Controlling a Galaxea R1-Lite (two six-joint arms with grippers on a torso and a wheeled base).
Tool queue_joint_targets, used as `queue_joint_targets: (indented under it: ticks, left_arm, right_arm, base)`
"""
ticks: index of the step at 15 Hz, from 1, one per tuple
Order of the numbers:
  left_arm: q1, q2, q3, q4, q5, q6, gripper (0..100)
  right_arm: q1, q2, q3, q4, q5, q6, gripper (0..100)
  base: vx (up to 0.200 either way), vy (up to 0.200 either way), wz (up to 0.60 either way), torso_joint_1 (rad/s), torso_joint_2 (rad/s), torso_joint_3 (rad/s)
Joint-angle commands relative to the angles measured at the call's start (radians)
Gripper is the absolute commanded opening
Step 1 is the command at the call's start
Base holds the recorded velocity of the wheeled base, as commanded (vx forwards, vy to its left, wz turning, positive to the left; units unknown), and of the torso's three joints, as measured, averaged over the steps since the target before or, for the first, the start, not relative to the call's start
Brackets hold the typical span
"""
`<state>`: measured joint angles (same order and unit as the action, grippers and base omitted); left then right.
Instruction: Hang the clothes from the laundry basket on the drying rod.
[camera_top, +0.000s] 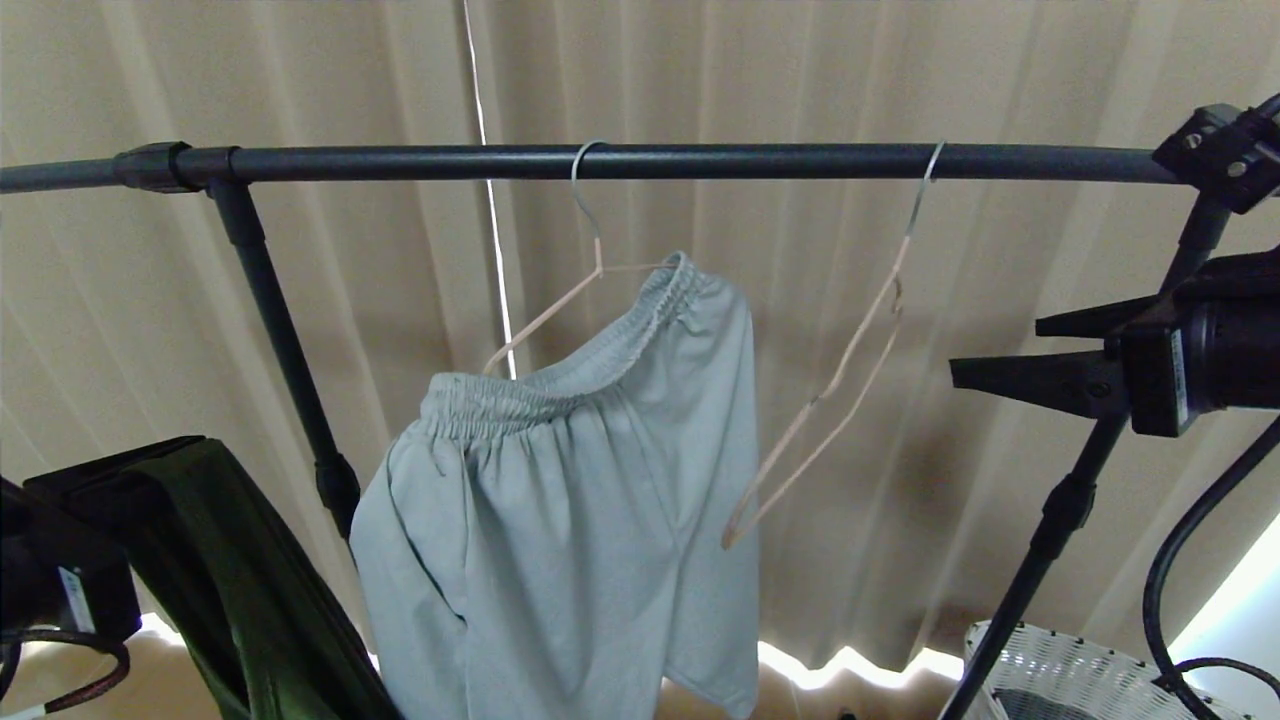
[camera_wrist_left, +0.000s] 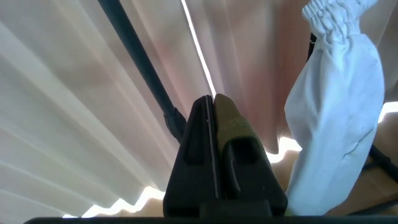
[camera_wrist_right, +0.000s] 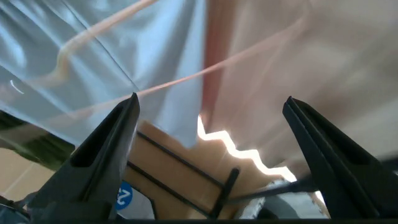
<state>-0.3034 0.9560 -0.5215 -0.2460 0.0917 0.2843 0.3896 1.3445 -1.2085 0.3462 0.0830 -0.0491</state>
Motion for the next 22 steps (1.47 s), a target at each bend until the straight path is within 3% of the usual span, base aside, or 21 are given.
queue_joint_targets:
  ticks: [1,7,10,11,13,16,22]
  left_arm:
    - [0.003,0.027,0.017,-0.004,0.002,-0.004,0]
    - [0.004,0.035,0.023,-0.006,0.002,-0.007,0]
    - [0.003,0.035,0.024,-0.006,0.002,-0.007,0]
    - [0.003,0.035,0.024,-0.006,0.002,-0.007,0]
    - [0.003,0.032,0.023,-0.006,0.002,-0.005,0]
    - [0.003,0.032,0.023,-0.006,0.002,-0.005,0]
    - [0.001,0.032,0.021,-0.006,0.002,-0.007,0]
  right_arm:
    - [0.043,0.038,-0.028,-0.001,0.000,0.011,100]
    - [0.091,0.133,-0.125,-0.013,-0.029,0.055,100]
    - [0.104,0.182,-0.171,-0.013,-0.080,0.080,100]
    - [0.118,0.205,-0.186,-0.013,-0.127,0.095,100]
    - [0.118,0.206,-0.178,0.008,-0.201,0.112,100]
    - [0.118,0.182,-0.181,0.096,-0.226,0.157,100]
    - [0.115,0.162,-0.120,0.112,-0.258,0.184,100]
  base:
    - [0.000,0.000,0.00,0.000,0.00,0.000]
    - [0.000,0.000,0.00,0.000,0.00,0.000]
    - [0.000,0.000,0.00,0.000,0.00,0.000]
    - [0.000,0.000,0.00,0.000,0.00,0.000]
    - [0.000,0.000,0.00,0.000,0.00,0.000]
    - [0.000,0.000,0.00,0.000,0.00,0.000]
    - [0.000,0.000,0.00,0.000,0.00,0.000]
